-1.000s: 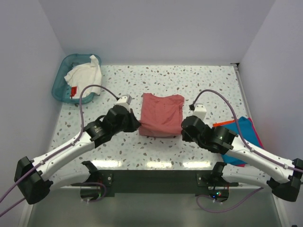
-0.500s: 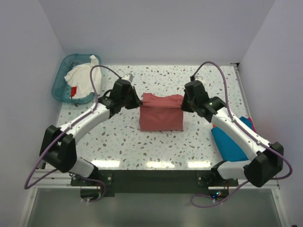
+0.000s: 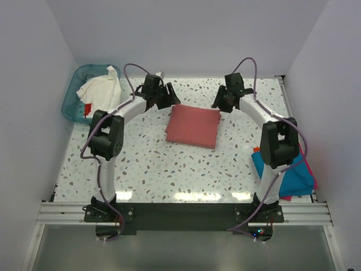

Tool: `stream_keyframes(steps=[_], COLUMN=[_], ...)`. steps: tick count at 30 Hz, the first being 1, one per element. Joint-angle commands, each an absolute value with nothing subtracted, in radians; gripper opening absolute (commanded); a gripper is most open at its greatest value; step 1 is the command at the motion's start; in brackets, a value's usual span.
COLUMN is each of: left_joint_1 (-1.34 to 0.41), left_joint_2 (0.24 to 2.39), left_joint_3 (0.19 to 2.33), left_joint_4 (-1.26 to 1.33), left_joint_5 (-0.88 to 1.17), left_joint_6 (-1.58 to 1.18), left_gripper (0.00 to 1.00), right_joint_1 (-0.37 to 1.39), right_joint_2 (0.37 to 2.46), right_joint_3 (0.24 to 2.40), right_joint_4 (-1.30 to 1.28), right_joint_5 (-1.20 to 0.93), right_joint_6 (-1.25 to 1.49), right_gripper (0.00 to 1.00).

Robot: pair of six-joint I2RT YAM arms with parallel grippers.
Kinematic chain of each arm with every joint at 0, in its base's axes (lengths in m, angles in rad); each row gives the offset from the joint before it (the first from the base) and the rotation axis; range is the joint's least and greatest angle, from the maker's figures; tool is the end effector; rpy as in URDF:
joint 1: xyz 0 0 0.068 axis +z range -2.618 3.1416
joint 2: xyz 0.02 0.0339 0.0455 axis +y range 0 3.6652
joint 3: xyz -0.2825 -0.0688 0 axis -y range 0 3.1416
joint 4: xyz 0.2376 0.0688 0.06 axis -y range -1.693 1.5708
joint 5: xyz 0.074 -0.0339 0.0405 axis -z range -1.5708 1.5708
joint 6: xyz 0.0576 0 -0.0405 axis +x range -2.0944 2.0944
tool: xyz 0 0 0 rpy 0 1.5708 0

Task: Fold and stack the t-shirts
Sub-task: Fold the tshirt, then neatly place the folded tshirt to the corner

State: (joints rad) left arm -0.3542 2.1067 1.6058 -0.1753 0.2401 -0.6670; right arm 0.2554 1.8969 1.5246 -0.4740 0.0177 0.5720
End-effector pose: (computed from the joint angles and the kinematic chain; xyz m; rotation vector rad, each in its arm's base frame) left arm 0.4669 -0.1872 0.2136 -0.2318 2.3430 -0.7984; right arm 0.4268 0.1104 0.2520 0.3941 2.4164 0.3532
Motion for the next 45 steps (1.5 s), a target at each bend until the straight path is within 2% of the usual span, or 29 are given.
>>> stream_keyframes(steps=[1,3,4,5,11,16,23,32,36,38,41,42,43,45], left_joint_1=[-0.318,-0.307,-0.305,-0.305,-0.308,-0.330,-0.357,-0.359,-0.359,-0.359,-0.360,-0.360,-0.360,-0.359], left_joint_2=[2.123,2.100,2.061,2.037,1.873,1.758,1.668,1.608,1.583,1.572,1.551,1.536,1.528,1.505], left_joint_3=[1.683,1.672,1.657,1.642,1.473,1.241,1.129,1.060,1.035,1.028,1.026,1.026,1.028,1.028], left_joint_4=[-0.095,-0.092,-0.087,-0.087,-0.130,-0.065,-0.045,-0.051,-0.052,-0.058,-0.071,-0.075,-0.086,-0.097], left_joint_5=[0.331,0.324,0.321,0.310,0.227,0.256,0.267,0.276,0.278,0.276,0.278,0.278,0.276,0.270], left_joint_6=[-0.657,-0.644,-0.637,-0.629,-0.637,-0.696,-0.703,-0.698,-0.700,-0.701,-0.695,-0.692,-0.689,-0.680], left_gripper=[0.70,0.73,0.74,0.75,0.73,0.69,0.69,0.69,0.69,0.68,0.68,0.68,0.68,0.68], right_joint_1=[0.220,0.210,0.209,0.209,0.207,0.221,0.256,0.288,0.305,0.310,0.310,0.311,0.311,0.310], right_joint_2=[1.988,1.999,1.994,1.974,1.852,1.821,1.894,1.927,1.948,1.959,1.986,1.990,1.985,1.974], right_joint_3=[1.635,1.666,1.658,1.646,1.419,1.249,1.247,1.233,1.242,1.253,1.265,1.269,1.270,1.273], right_joint_4=[-0.463,-0.492,-0.505,-0.506,-0.425,-0.332,-0.285,-0.272,-0.267,-0.268,-0.276,-0.287,-0.304,-0.325], right_joint_5=[-0.060,-0.048,-0.029,-0.023,-0.041,-0.094,-0.094,-0.040,-0.011,-0.003,0.029,0.041,0.060,0.100], right_joint_6=[0.542,0.528,0.514,0.508,0.488,0.508,0.514,0.560,0.575,0.578,0.586,0.594,0.594,0.594], right_gripper=[0.58,0.68,0.77,0.79,0.80,0.77,0.74,0.55,0.38,0.33,0.18,0.08,0.04,0.00])
